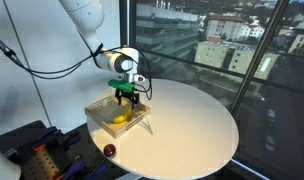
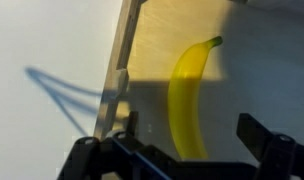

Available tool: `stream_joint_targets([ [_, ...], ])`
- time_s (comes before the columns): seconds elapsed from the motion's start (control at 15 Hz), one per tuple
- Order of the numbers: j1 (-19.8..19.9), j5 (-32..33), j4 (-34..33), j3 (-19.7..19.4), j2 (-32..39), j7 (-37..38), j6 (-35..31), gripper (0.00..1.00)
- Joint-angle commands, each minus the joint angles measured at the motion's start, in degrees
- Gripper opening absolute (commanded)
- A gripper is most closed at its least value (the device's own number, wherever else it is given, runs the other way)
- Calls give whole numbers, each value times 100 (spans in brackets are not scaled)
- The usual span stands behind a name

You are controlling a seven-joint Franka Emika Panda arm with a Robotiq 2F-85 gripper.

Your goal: Put the banana in the box

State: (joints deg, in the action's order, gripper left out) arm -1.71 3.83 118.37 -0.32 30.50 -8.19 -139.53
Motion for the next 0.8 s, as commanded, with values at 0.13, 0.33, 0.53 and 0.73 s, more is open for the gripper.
stream_joint_targets([
  [0.13, 17, 100, -55, -19, -42, 169, 93, 100],
  [0.33, 12, 106, -29, -36, -94, 193, 124, 100],
  [0.53, 6, 110, -8, -48, -151, 218, 154, 100],
  [0.73, 10, 104, 9, -51, -217, 229, 197, 100],
])
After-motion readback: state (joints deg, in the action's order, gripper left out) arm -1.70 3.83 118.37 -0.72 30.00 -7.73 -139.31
